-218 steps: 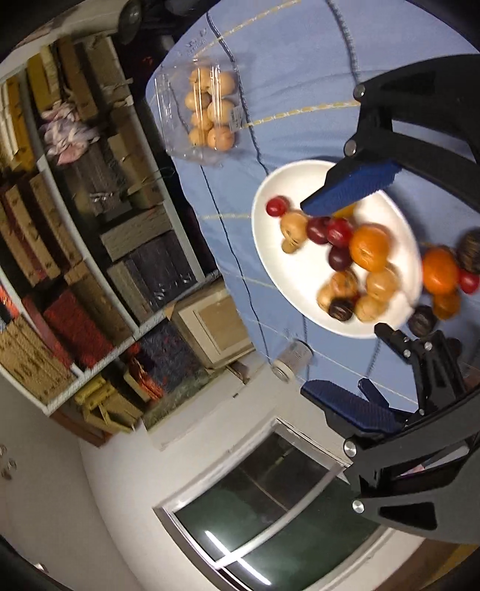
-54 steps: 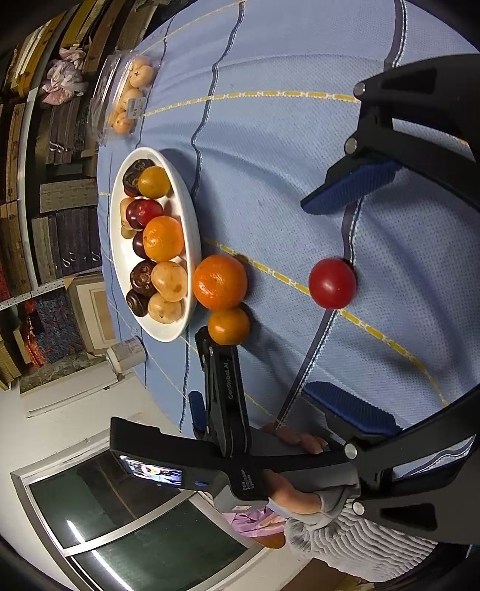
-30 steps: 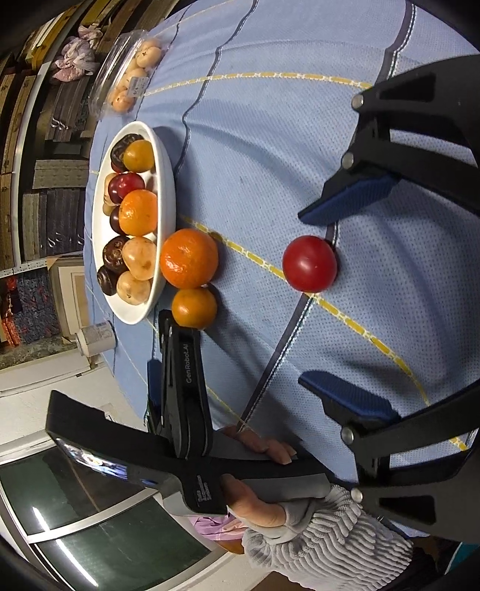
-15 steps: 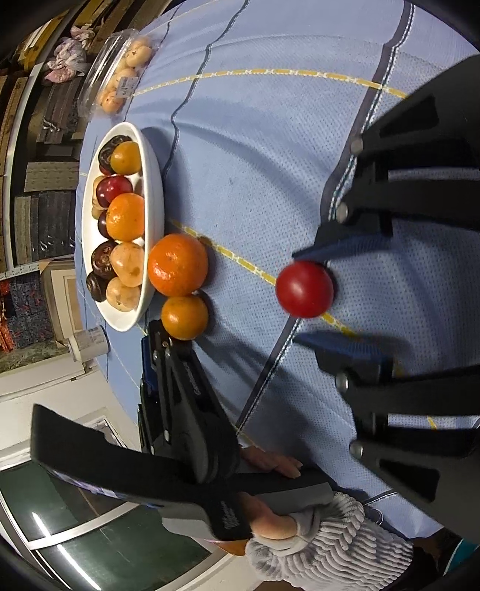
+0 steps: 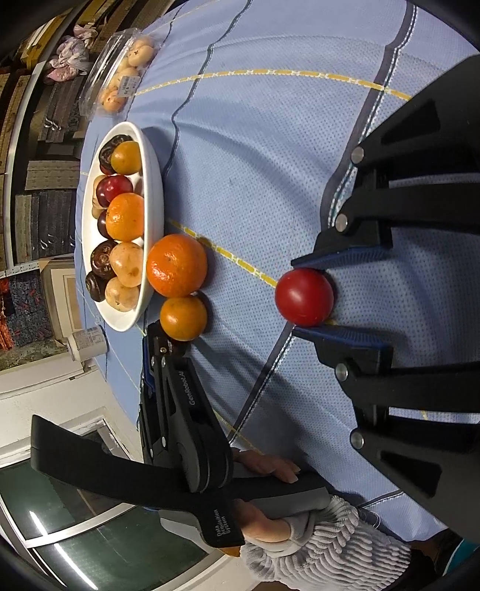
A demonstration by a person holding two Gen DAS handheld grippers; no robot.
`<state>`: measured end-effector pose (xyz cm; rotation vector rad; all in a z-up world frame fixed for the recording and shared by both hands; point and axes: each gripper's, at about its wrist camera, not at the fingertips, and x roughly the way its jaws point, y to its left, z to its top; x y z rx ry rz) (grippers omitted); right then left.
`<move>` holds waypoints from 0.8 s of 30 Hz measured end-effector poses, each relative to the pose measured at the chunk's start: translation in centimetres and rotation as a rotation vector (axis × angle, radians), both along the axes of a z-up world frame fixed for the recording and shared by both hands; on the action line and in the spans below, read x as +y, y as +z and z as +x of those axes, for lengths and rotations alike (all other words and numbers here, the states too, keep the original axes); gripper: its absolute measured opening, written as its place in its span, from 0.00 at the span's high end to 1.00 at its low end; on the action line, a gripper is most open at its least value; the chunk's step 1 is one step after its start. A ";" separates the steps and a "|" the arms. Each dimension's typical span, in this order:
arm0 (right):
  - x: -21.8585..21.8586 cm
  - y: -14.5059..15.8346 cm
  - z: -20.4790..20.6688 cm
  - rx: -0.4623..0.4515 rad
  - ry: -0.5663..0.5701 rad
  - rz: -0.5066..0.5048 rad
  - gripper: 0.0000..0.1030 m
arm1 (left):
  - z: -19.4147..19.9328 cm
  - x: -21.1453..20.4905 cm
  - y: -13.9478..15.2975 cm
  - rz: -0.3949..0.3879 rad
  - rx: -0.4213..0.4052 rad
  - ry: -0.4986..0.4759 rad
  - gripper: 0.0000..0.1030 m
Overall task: Organize fruits
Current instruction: 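Grasp the last red tomato with the right tool while the left tool grasps a dark brown fruit, then carry the tomato and dark fruit over the bowl and open both tools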
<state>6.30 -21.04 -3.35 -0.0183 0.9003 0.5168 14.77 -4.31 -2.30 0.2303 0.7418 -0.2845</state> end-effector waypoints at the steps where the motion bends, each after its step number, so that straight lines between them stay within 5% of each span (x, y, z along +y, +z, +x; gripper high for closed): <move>1: 0.0 0.0 0.0 0.000 0.000 0.000 0.71 | 0.0 0.2 0.0 -0.016 0.006 -0.003 0.88; 5: 0.0 0.0 -0.1 0.000 0.002 -0.003 0.71 | 0.0 0.9 0.1 -0.070 0.018 -0.013 0.89; 15: 0.1 0.0 -0.2 0.003 0.013 -0.003 0.71 | -2.1 0.0 0.8 -0.032 -0.054 -0.048 0.94; 17: 0.1 0.0 -0.3 0.000 0.016 -0.009 0.71 | -2.1 0.0 0.6 -0.007 -0.048 -0.041 0.79; 19: 0.1 0.0 -0.3 0.000 0.016 -0.009 0.71 | -2.2 0.2 0.6 0.010 -0.059 -0.008 0.35; 21: 0.2 0.0 -0.3 -0.001 0.017 -0.010 0.71 | -2.3 0.5 0.8 -0.005 -0.071 -0.009 0.19; 24: 0.2 0.0 -0.3 -0.002 0.016 -0.012 0.71 | -2.0 0.6 0.8 0.003 -0.071 0.000 0.16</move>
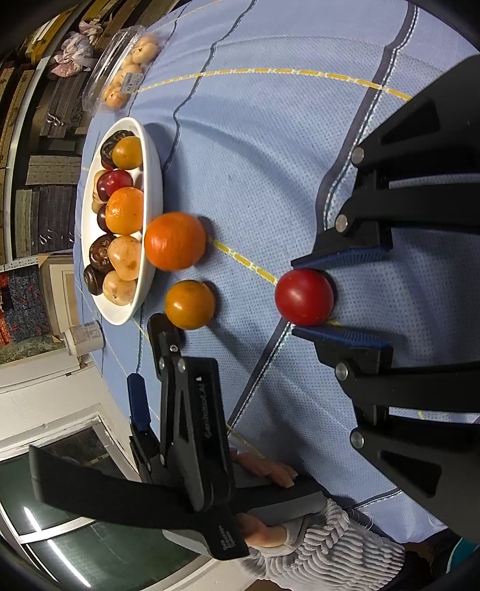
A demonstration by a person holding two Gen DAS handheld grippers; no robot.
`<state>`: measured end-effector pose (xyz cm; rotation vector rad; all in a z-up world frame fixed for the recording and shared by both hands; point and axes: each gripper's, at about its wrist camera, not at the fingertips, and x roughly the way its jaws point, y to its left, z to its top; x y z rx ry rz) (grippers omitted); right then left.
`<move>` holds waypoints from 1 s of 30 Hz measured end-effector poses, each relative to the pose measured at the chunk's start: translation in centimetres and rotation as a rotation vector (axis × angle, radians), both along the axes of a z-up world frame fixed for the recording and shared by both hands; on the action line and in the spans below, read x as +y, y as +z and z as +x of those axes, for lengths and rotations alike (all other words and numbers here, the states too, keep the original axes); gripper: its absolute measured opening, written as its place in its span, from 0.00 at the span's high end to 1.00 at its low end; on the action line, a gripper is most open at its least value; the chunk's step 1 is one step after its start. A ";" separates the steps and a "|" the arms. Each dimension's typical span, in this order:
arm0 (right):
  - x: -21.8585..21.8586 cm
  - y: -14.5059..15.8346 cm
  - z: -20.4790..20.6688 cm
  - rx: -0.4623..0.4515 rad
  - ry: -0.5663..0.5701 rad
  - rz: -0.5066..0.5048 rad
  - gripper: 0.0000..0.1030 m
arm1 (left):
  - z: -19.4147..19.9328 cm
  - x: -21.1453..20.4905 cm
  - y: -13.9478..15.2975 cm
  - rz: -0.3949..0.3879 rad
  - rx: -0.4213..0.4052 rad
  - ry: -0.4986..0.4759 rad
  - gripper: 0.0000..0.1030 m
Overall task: Organize fruits
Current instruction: 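Carry the tomato and dark fruit over the bowl and open both tools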
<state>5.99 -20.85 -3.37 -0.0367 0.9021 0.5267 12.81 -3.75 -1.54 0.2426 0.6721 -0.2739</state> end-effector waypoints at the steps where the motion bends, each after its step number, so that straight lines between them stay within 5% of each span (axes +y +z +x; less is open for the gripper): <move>1: 0.0 0.0 0.0 0.000 0.000 0.000 0.71 | 0.4 0.1 -0.1 -0.005 0.009 0.006 0.16; 3: 0.0 0.0 0.0 0.001 0.000 0.002 0.71 | 1.3 0.5 -0.3 -0.014 0.039 0.026 0.20; 6: 0.0 0.0 0.0 0.003 0.000 0.005 0.71 | 3.0 2.0 -1.2 -0.086 0.147 0.028 0.47; 10: 0.0 0.0 0.1 0.003 -0.001 0.004 0.71 | 3.9 1.8 -2.2 -0.082 0.220 0.002 0.47; 13: 0.0 0.0 0.1 0.004 -0.002 0.007 0.71 | 4.1 1.2 -2.1 -0.065 0.210 -0.008 0.48; 15: 0.0 0.0 0.1 0.005 -0.004 0.012 0.71 | 4.2 1.4 -2.1 -0.073 0.203 0.003 0.60; 20: -0.8 0.5 0.3 0.001 -0.022 0.046 0.71 | 3.0 1.9 -1.2 -0.095 0.152 0.028 0.60; 27: -7.2 5.1 2.7 -0.066 -0.173 0.272 0.72 | 2.8 0.5 3.2 -0.110 0.061 -0.010 0.60; 30: -8.4 8.2 5.6 -0.131 -0.217 0.244 0.72 | 5.1 -0.9 5.2 -0.076 0.022 -0.015 0.60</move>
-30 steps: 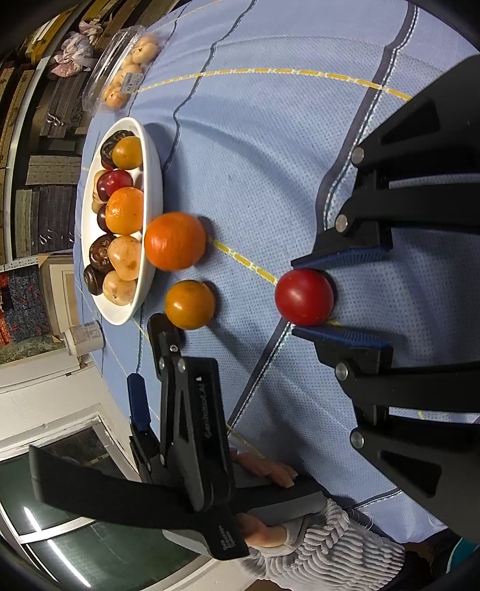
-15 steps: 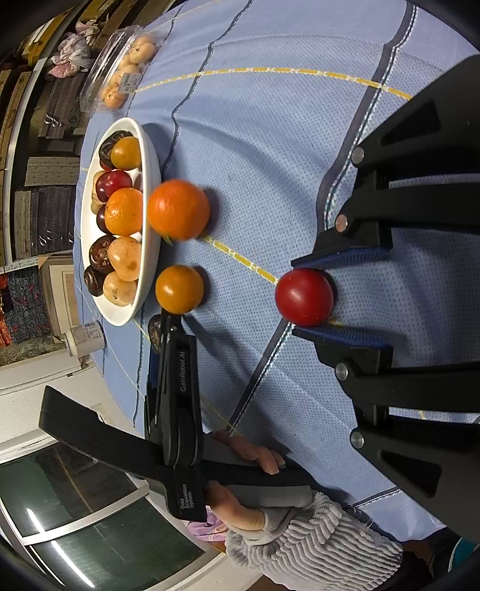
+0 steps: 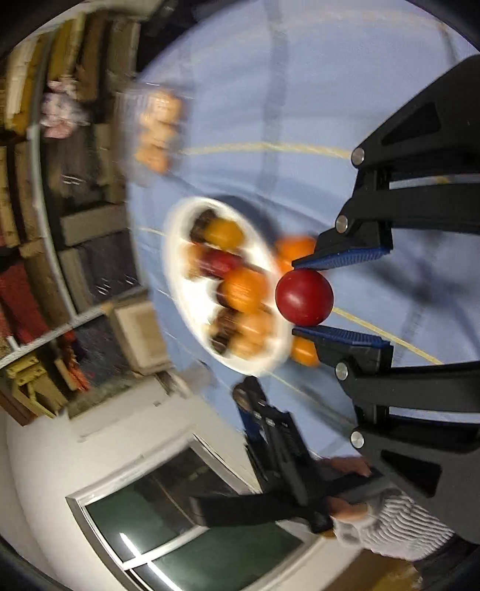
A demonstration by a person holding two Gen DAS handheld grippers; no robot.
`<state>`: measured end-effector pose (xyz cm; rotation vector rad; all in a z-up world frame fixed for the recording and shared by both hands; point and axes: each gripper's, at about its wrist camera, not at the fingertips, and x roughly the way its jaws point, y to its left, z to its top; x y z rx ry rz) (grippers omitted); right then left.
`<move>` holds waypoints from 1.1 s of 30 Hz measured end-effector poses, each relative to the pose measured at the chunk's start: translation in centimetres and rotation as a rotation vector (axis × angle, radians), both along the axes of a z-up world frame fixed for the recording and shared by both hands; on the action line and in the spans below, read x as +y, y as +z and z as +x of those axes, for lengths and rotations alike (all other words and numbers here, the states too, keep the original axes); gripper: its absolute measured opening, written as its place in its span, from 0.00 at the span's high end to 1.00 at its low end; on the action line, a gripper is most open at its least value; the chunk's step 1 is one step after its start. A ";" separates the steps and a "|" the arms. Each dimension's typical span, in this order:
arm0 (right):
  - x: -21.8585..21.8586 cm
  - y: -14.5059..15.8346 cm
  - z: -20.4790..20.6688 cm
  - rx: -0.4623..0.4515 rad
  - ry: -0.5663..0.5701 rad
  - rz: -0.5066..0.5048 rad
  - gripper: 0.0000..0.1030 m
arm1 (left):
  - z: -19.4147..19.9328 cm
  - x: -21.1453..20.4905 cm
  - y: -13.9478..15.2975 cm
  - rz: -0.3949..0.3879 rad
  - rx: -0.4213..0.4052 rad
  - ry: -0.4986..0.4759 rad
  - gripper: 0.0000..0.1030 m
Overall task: Organize fruits
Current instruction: 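Carry the tomato and dark fruit over the bowl and open both tools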
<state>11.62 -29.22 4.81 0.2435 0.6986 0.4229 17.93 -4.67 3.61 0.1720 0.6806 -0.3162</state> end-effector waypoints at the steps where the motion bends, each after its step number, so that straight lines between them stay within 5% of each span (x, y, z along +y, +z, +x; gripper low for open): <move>1: 0.1 0.8 1.5 -0.011 -0.007 -0.011 0.72 | 1.3 -0.4 0.5 0.002 -0.001 0.006 0.60; 6: 1.1 1.8 8.4 -0.015 -0.044 0.014 0.72 | 6.8 -1.1 1.0 0.011 0.012 0.040 0.60; 16: 6.7 -1.8 19.1 0.168 0.075 0.032 0.71 | 16.0 -1.0 -2.6 -0.025 0.172 0.075 0.60; 20: 6.7 -3.1 20.5 0.234 0.064 0.066 0.60 | 17.1 -0.2 -3.6 -0.050 0.217 0.090 0.52; 22: 5.4 -2.3 19.6 0.212 0.052 0.126 0.60 | 16.3 0.7 -2.7 -0.072 0.183 0.114 0.35; 26: 2.7 0.9 15.5 0.114 0.030 0.151 0.53 | 12.9 3.1 0.1 -0.143 0.123 0.153 0.34; 30: 0.2 3.3 7.6 -0.071 -0.030 0.070 0.26 | 6.8 4.3 1.6 -0.171 0.078 0.163 0.24; 33: -0.7 2.0 2.4 -0.148 -0.080 -0.031 0.25 | 1.3 2.9 0.1 -0.093 0.048 0.154 0.24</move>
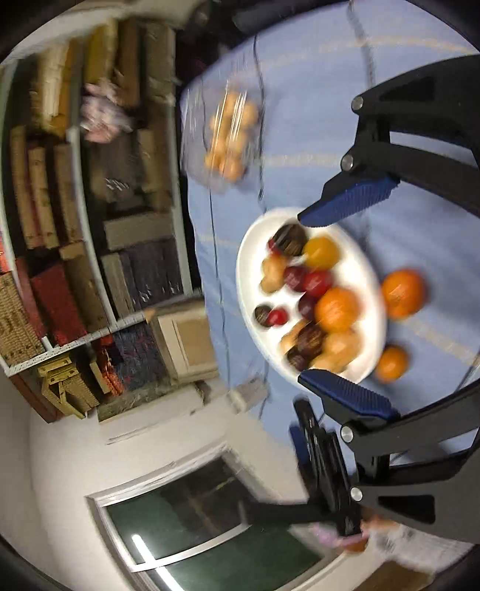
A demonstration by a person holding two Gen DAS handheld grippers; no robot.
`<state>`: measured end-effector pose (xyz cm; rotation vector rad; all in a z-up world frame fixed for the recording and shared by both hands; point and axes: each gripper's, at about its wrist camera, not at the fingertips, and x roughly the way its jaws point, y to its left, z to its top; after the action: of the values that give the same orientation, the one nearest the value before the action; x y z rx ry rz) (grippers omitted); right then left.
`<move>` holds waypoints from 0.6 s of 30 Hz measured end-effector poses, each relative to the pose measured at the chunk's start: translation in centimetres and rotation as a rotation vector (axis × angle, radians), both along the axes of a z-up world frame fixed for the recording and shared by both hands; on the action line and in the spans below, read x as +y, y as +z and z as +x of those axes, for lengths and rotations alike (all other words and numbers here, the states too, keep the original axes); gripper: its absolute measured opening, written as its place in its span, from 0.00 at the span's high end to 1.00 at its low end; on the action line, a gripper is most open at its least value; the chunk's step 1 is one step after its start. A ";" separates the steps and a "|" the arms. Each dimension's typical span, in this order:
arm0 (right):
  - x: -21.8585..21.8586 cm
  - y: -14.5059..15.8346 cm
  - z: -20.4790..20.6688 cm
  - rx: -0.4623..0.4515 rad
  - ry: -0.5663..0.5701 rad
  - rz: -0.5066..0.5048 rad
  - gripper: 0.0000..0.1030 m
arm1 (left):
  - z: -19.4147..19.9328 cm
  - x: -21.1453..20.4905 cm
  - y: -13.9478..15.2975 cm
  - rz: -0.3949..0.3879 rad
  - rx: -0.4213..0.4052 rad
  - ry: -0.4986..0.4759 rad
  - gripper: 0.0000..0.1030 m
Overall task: Organize fruits
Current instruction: 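Carry the tomato and dark fruit over the bowl and open both tools, then grasp an orange tangerine with each tool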
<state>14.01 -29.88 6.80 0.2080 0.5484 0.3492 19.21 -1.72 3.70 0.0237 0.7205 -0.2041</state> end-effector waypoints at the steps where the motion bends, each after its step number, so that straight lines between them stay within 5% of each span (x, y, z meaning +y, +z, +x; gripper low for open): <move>1: 0.1 -0.8 -1.0 -0.003 -0.016 -0.017 0.25 | -1.2 -0.8 -0.8 0.023 0.001 -0.008 0.24; 8: -1.6 -6.2 -3.1 0.107 -0.045 0.007 0.24 | -5.1 -5.1 -4.5 0.103 0.016 -0.061 0.24; 18: -2.8 -6.5 -2.9 0.147 -0.055 0.064 0.22 | -3.6 -6.7 -6.8 0.115 0.079 -0.051 0.29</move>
<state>11.09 -32.69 0.27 0.3119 0.6760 0.3001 15.59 -8.38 -3.09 0.1445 0.8099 -0.2131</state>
